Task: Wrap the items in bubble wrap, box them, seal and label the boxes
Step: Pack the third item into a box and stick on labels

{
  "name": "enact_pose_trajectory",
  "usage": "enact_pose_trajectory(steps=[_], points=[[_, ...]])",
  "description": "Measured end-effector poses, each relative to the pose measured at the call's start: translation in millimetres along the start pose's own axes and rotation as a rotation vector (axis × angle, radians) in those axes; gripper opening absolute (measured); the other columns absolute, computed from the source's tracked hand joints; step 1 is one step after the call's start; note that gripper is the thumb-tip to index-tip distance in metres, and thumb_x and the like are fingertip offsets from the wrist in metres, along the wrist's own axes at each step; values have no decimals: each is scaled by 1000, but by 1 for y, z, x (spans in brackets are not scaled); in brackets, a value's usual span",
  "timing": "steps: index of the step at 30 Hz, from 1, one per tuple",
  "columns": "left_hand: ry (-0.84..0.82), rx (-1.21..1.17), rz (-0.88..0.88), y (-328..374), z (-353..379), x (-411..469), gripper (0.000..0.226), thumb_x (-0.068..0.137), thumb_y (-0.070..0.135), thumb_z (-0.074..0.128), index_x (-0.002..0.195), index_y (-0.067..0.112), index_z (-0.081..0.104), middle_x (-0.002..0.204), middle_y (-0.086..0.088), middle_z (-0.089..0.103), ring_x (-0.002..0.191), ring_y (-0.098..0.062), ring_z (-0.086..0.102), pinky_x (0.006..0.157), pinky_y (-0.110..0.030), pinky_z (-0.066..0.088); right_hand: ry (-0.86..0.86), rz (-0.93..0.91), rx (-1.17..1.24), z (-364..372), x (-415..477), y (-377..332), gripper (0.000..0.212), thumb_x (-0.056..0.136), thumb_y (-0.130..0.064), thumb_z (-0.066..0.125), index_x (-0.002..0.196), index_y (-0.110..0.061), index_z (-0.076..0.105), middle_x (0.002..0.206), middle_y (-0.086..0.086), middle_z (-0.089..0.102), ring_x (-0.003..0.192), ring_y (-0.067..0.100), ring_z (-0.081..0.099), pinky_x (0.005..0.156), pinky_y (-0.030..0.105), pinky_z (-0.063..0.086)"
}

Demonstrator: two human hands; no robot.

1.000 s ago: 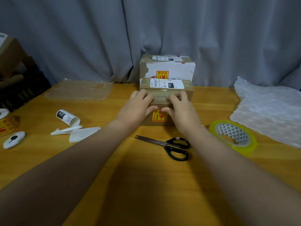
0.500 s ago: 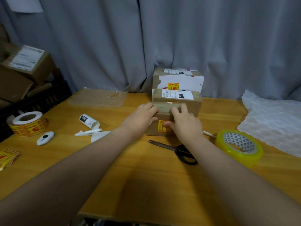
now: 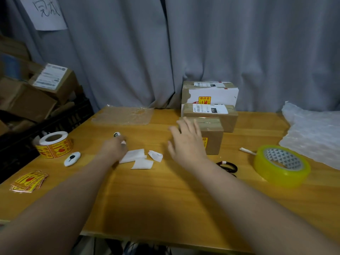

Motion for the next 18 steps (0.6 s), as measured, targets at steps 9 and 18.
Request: enact_pose_trajectory(steps=[9, 18], points=[[321, -797, 492, 130, -53, -66, 22, 93, -2, 46, 97, 13, 62, 93, -2, 66, 74, -9, 62, 63, -16, 49, 163, 250, 1012, -18, -3, 33, 34, 93, -20, 61, 125, -14, 52, 120, -4, 59, 110, 1, 55, 98, 20, 44], [339, -754, 614, 169, -39, -98, 21, 87, -1, 55, 91, 20, 54, 83, 5, 59, 77, -15, 58, 62, -32, 49, 210, 485, 1315, -39, -9, 79, 13, 86, -22, 69, 82, -10, 65, 100, 12, 68, 104, 23, 64, 83, 29, 56]])
Point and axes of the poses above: each hand's wrist, its own x-axis towards the middle knuckle, its own z-axis out of the palm, y = z × x, the point moved 9 cm from there along x, towards the middle knuckle
